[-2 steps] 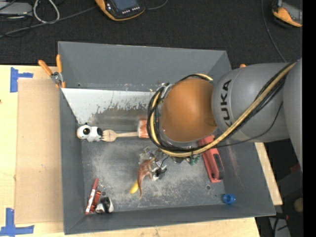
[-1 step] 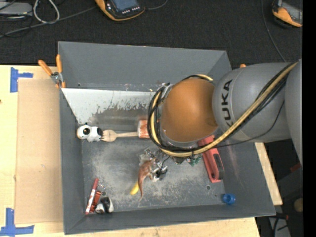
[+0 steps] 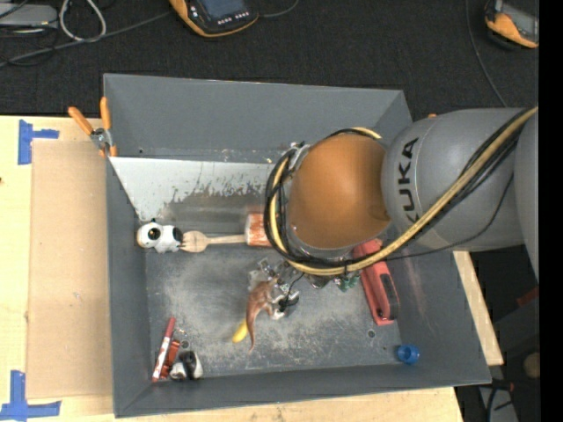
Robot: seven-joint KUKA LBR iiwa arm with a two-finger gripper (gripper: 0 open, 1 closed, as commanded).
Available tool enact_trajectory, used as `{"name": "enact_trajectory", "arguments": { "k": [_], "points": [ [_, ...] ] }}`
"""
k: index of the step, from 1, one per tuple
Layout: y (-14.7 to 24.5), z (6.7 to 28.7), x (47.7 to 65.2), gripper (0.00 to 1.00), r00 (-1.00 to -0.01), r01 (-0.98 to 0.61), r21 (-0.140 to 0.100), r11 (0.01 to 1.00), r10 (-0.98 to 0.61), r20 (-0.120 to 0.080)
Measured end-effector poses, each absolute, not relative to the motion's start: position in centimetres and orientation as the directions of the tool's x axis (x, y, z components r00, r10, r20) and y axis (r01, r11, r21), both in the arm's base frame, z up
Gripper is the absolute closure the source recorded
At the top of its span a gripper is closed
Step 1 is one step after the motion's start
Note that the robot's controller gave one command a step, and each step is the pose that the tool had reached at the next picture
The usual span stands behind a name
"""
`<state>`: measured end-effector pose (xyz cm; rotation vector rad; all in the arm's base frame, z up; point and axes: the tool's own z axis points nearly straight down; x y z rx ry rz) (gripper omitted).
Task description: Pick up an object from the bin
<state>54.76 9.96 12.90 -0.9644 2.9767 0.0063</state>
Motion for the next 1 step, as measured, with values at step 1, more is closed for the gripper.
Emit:
{"name": "enact_trajectory", "arguments": {
  "k": [1],
  "points": [
    [9.93,10.61,54.91,1.0,-0.81,-0.587,-0.002,0.81,-0.587,-0.017]
  ]
}}
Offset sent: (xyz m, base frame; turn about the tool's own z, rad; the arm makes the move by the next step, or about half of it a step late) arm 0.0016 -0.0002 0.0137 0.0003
